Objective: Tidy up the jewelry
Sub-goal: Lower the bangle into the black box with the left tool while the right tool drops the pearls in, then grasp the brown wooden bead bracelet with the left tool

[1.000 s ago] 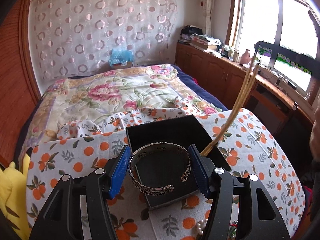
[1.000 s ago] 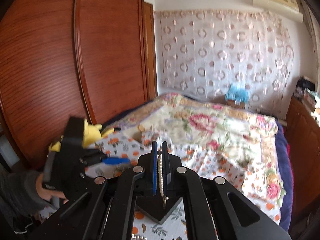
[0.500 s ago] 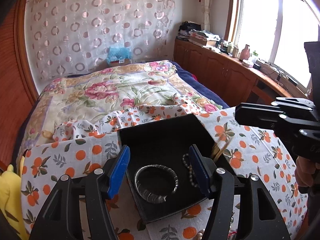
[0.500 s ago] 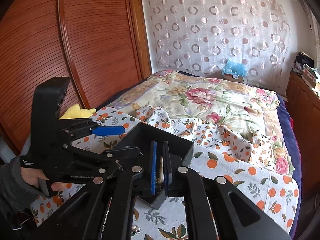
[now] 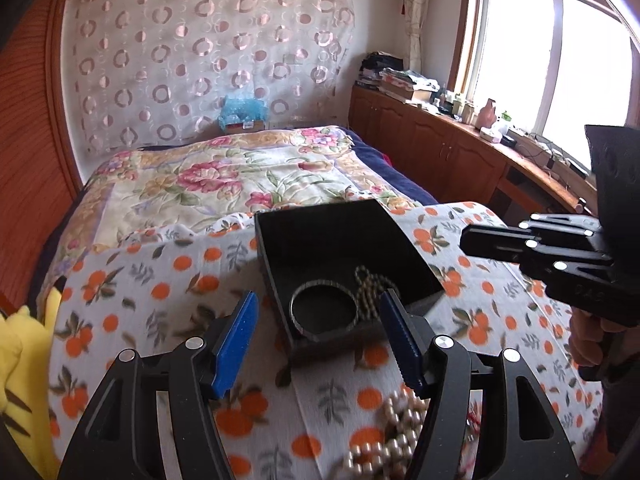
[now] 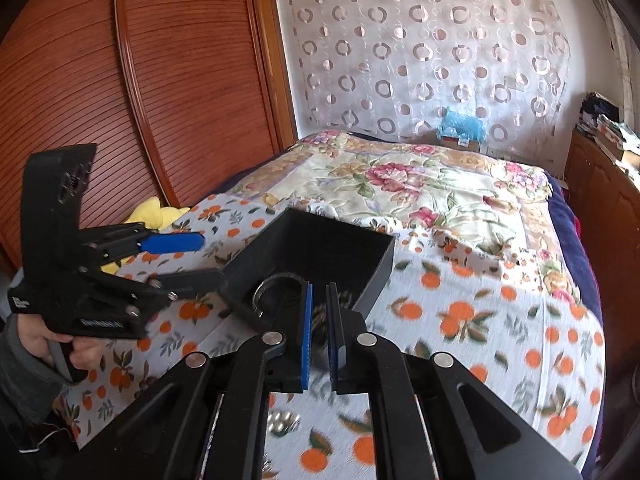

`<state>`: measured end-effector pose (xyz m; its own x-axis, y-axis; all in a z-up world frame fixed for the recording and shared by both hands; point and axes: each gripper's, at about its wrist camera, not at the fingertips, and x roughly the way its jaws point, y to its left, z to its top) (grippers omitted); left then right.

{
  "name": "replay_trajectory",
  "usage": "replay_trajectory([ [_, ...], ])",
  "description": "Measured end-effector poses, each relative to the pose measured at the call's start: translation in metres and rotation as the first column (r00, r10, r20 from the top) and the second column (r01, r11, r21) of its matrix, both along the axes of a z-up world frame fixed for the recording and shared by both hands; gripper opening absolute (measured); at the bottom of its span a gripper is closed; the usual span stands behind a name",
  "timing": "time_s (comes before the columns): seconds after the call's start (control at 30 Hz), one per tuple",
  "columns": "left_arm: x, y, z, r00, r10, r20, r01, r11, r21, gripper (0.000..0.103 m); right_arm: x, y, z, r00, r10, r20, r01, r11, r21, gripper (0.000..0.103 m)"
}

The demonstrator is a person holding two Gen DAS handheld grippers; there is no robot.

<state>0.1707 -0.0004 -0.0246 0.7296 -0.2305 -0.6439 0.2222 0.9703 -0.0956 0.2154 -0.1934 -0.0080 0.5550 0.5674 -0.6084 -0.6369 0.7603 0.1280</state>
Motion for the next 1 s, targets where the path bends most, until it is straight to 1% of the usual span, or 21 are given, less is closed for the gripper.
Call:
replay_trajectory([
  [0.03,-0.006,0.001,0.000,1.000,0.002,0.002,-0.002,1.000,-0.001,0.061,-0.004,-0.001,-0.002,1.000,-0.003,-0.004,0.003,1.000,0.002,0.014],
  [0.07,-0.012,0.001,-0.001,1.000,0.003,0.003,-0.003,1.000,-0.001,0.061,-0.010,-0.002,-0.006,1.000,-0.007,-0.010,0.007,1.000,0.004,0.019],
  [0.1,-0.021,0.002,-0.002,1.000,0.004,0.004,-0.004,1.000,0.000,0.061,-0.015,-0.003,-0.009,1.000,-0.010,-0.015,0.010,1.000,0.005,0.020],
  [0.33,-0.068,0.009,-0.010,1.000,0.017,0.007,-0.017,1.000,-0.005,0.061,-0.057,-0.013,-0.029,0.999,-0.041,-0.029,0.042,0.999,0.013,0.020],
  [0.6,-0.112,0.016,-0.016,1.000,0.028,0.004,-0.028,0.999,-0.018,0.061,-0.106,-0.029,-0.046,0.995,-0.092,-0.048,0.093,0.996,0.018,0.021],
  [0.73,-0.124,0.016,-0.016,1.000,0.024,0.002,-0.024,1.000,-0.014,0.061,-0.127,-0.037,-0.052,0.994,-0.101,-0.044,0.101,0.995,0.013,0.021],
  [0.83,-0.127,0.015,-0.020,1.000,0.020,-0.001,-0.020,1.000,0.007,0.061,-0.137,-0.039,-0.055,0.993,-0.112,-0.022,0.112,0.994,-0.010,0.026],
  [1.0,-0.132,0.018,-0.034,0.999,0.006,-0.041,-0.007,0.999,-0.040,0.061,-0.147,-0.045,-0.064,0.990,-0.132,-0.043,0.132,0.991,-0.001,0.032],
])
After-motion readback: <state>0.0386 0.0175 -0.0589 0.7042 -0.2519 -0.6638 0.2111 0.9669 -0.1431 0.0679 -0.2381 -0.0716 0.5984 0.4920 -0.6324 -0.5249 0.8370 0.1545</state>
